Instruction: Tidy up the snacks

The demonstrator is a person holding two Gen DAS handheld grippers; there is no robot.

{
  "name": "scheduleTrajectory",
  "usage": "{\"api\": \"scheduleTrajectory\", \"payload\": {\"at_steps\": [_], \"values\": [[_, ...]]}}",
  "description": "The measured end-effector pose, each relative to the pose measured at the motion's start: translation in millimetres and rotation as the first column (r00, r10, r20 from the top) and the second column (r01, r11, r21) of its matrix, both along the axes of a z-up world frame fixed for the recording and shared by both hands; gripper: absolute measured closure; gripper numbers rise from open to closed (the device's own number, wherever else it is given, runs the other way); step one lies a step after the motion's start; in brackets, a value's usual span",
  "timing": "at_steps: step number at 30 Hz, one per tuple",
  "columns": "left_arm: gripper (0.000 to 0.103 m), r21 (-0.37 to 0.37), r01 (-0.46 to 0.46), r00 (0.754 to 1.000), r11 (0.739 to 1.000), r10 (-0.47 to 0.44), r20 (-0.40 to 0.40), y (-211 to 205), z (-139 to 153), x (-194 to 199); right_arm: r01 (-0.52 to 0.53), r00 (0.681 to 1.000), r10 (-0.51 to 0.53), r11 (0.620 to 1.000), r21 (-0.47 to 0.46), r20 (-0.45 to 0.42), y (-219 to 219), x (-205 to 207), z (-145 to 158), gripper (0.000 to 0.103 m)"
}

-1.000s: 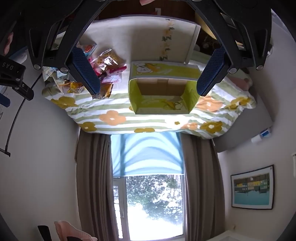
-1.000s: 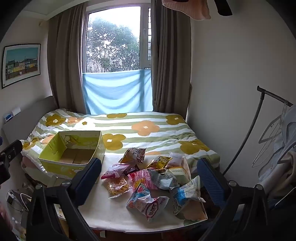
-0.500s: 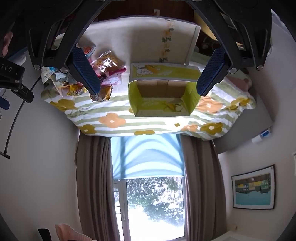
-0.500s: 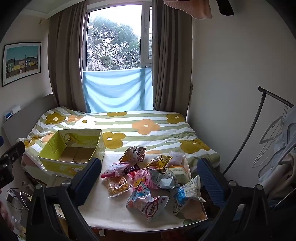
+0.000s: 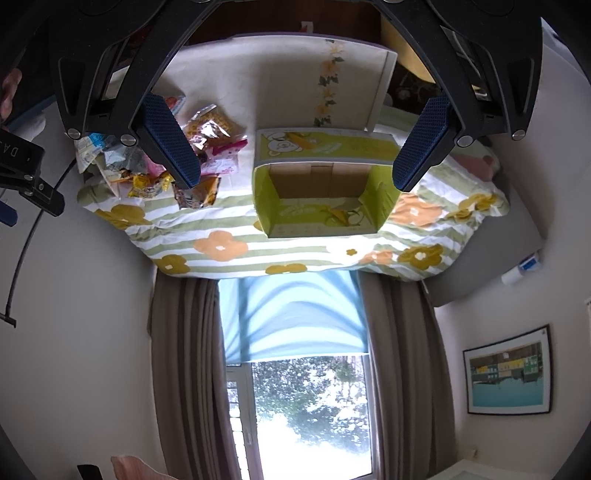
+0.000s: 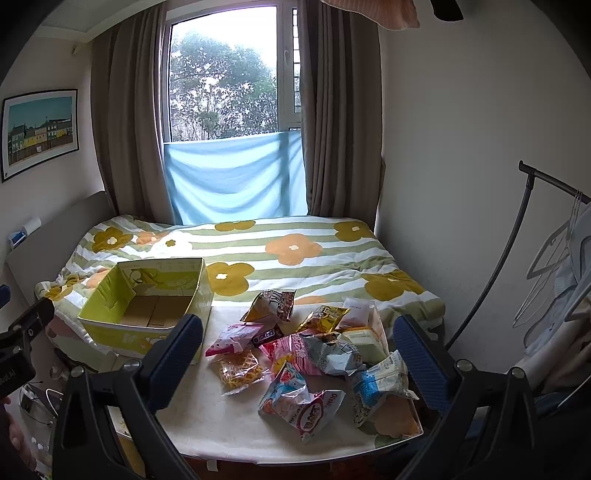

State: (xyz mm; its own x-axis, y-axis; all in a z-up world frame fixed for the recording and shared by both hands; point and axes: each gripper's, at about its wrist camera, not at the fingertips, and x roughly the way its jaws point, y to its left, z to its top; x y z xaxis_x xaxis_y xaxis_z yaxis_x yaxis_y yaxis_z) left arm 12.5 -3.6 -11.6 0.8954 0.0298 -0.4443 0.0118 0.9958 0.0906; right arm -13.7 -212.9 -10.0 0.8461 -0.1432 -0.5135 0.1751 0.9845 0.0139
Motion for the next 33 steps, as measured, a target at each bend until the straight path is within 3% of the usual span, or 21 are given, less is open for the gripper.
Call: {"api": "scheduleTrajectory", "payload": {"at_steps": [33], "values": [[0.000,-0.020,0.012,1.000,1.000,-0.012,-0.021,-4.3,-0.8,13.2,0.004,1.000,-0.004,1.000,-0.001,-0.022,-3.3,8.7,-3.8,0.000]]}}
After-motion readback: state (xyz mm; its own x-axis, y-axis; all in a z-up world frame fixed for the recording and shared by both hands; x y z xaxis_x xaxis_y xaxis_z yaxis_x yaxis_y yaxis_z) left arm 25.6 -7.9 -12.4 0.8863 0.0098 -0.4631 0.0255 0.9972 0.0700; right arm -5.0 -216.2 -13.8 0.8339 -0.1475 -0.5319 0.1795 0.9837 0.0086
